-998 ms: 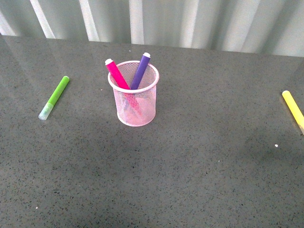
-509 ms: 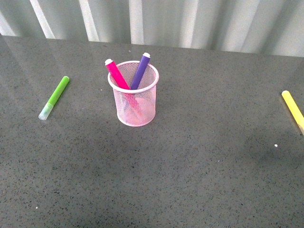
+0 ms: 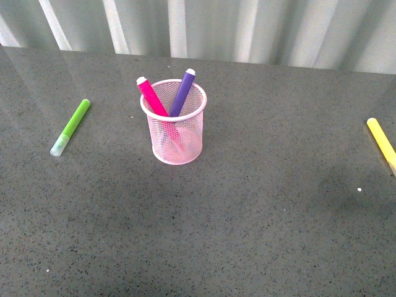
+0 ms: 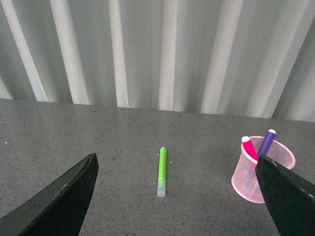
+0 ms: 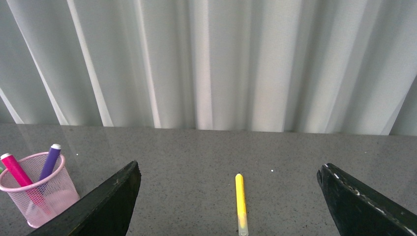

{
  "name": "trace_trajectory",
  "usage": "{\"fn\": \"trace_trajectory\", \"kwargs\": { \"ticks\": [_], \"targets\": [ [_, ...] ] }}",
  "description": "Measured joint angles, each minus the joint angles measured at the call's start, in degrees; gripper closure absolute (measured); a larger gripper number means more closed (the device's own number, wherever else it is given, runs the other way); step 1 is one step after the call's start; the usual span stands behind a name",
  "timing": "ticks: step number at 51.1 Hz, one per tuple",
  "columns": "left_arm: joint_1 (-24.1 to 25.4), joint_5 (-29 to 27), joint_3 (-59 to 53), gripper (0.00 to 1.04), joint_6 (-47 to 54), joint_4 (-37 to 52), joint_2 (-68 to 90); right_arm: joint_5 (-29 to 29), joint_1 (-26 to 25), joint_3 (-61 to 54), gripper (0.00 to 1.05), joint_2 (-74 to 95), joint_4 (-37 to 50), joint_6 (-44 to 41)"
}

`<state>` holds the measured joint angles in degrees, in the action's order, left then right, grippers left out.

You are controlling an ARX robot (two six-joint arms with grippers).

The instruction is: Insert purple and pink pens into pink cup

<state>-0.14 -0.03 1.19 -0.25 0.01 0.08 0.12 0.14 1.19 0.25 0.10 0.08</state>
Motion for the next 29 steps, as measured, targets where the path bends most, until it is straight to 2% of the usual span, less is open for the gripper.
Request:
{"fn": "trace_trajectory", "kwargs": {
  "ticks": [29],
  "targets": [
    [0.00,0.00,0.00,0.07,0.00,0.00,0.00,-0.02,0.00,0.00,0.07,0.00,0.00,0.00]
  ]
}}
